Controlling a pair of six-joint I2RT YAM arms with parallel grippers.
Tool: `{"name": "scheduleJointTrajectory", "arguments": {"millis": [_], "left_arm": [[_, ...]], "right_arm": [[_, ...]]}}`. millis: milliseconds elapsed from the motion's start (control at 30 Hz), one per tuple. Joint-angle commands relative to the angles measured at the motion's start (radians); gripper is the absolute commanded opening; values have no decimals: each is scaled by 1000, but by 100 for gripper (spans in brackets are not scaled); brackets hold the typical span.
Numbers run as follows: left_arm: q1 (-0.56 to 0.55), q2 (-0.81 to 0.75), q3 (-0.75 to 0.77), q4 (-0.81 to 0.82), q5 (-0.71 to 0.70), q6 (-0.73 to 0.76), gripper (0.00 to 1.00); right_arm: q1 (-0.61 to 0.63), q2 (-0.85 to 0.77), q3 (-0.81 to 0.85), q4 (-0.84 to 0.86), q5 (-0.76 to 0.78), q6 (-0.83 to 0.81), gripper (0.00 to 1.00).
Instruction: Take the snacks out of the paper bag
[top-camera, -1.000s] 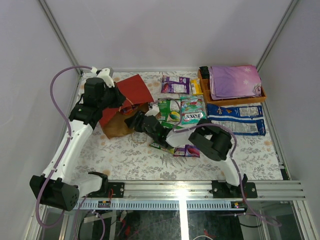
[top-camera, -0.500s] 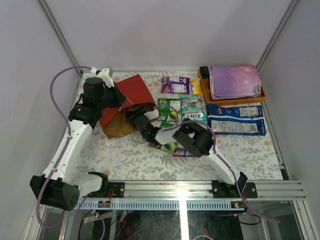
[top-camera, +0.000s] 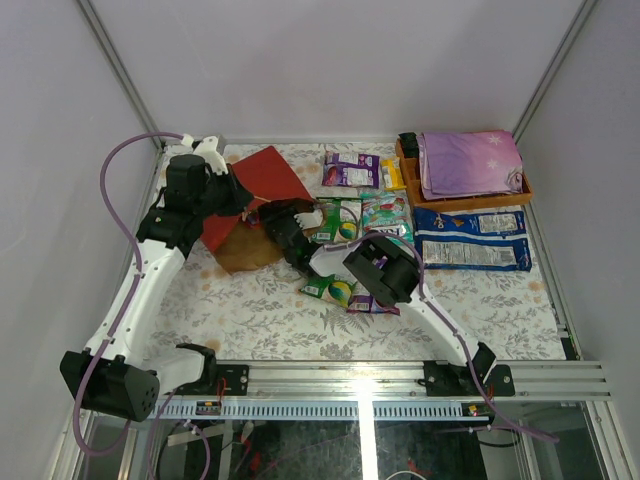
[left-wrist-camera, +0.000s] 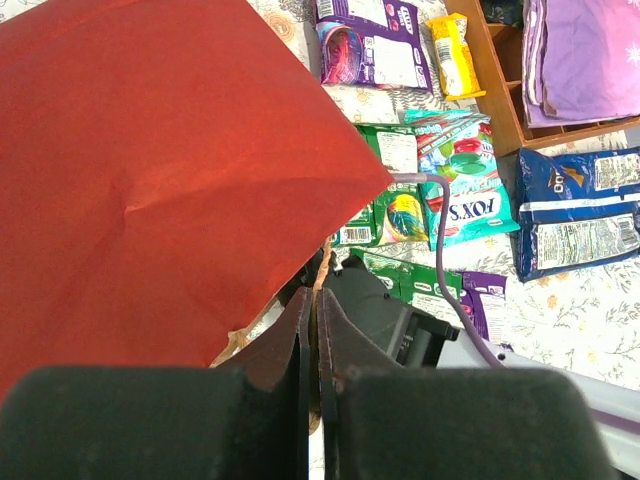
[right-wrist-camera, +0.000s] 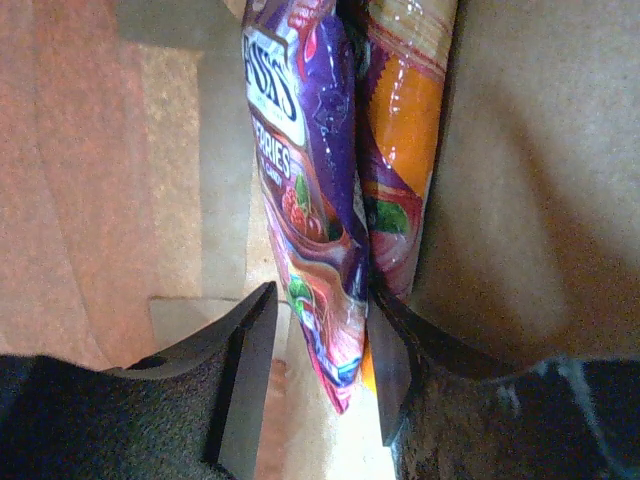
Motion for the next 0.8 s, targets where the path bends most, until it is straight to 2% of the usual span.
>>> {"name": "scheduleJointTrajectory", "arguments": {"millis": [0,167,233,267,367,400,533,667,767], "left_arm": [[14,3,34,29,19,-7,0],[15,5,34,29,23,-8,0],[15,6,33,29,22,-9,0],[16,7,34,28,23,-9,0],[15,10,33,29,22,-8,0],[15,10,32,29,22,-8,0],[18,11,32,29,22,-10,0],[20,11,33,29,21,-10,0],[22,14,34,25,24,-17,0]], "right_arm": [[-25,26,92,-27,37,13,47],[-35,88,204,-92,30,14,47],[-37,112,262,-111,28,2,42],[-39,124,278,-112,26,-10,35],[-41,141,320,-73,11,-56,2],[-40,135,314,-62,2,-69,0],[-39,38,161,43,-46,-66,0],[-18,-108,-92,258,-160,-46,0],[4,-217,-266,443,-243,-90,0]]}}
